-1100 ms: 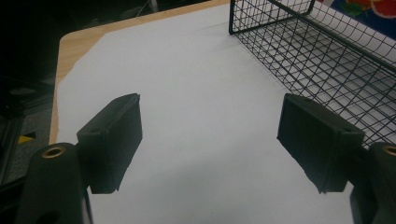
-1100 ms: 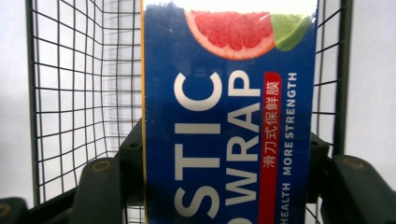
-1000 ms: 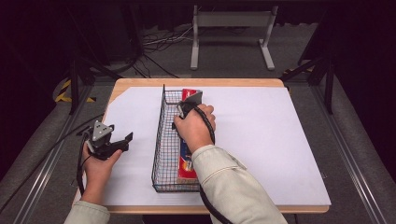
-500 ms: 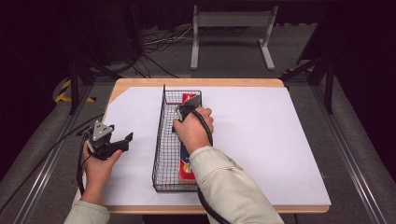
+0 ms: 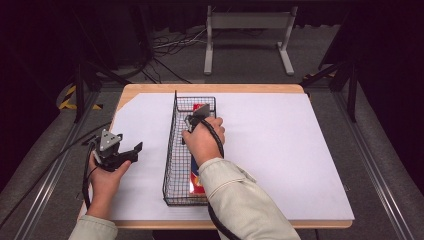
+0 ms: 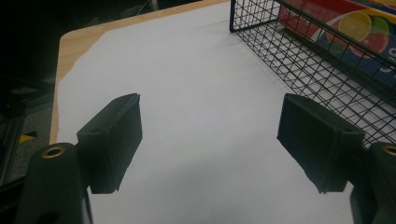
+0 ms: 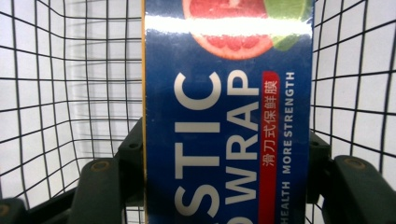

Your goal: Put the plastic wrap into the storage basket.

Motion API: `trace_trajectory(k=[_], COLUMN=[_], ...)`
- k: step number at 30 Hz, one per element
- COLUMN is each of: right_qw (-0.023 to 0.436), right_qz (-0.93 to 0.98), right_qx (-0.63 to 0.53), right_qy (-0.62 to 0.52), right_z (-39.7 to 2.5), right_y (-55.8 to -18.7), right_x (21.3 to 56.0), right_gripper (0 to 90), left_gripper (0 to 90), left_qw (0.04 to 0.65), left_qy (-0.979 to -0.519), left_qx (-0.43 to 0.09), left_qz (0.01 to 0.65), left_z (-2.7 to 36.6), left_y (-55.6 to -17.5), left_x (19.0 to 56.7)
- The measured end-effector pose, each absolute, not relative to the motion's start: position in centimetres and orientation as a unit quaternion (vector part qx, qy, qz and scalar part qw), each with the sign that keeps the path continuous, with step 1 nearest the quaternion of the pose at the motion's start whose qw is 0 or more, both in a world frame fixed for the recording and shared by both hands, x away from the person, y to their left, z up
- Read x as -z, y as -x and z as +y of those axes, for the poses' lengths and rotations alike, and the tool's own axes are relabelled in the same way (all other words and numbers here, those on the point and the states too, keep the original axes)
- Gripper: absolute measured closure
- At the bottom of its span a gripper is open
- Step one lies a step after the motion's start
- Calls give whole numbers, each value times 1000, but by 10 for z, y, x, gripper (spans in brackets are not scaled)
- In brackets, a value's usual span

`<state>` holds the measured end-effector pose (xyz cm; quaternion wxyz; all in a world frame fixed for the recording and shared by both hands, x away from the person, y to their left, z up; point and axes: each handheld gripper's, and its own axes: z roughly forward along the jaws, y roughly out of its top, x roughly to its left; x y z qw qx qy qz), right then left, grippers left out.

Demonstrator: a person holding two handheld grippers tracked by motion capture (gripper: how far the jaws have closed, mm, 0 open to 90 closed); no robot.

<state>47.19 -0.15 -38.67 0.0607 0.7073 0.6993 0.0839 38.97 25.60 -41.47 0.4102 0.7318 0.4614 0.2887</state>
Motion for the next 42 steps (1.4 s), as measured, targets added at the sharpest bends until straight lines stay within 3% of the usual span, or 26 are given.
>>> trace_trajectory(k=[9,16,23,42], right_qw=[65,70,67,97], right_qz=[693,696,697,697], right_qx=[-79,-90,-94,-162], right_qy=[-714,-709,-708,-692], right_z=[-1,0,-2,-13], right_y=[-472,-472,-471,-466], right_x=[388,383,376,338], right_gripper=[390,313,301,272], left_gripper=[222,222,222,222], left_qw=[410,410,410,410], left_qy=[-732,-732,-732,-733], left_qx=[-289,-287,-289,-287], left_qz=[461,462,461,460], left_z=[256,256,255,254], left_y=[-390,-390,-389,-390], left_x=[415,415,415,415])
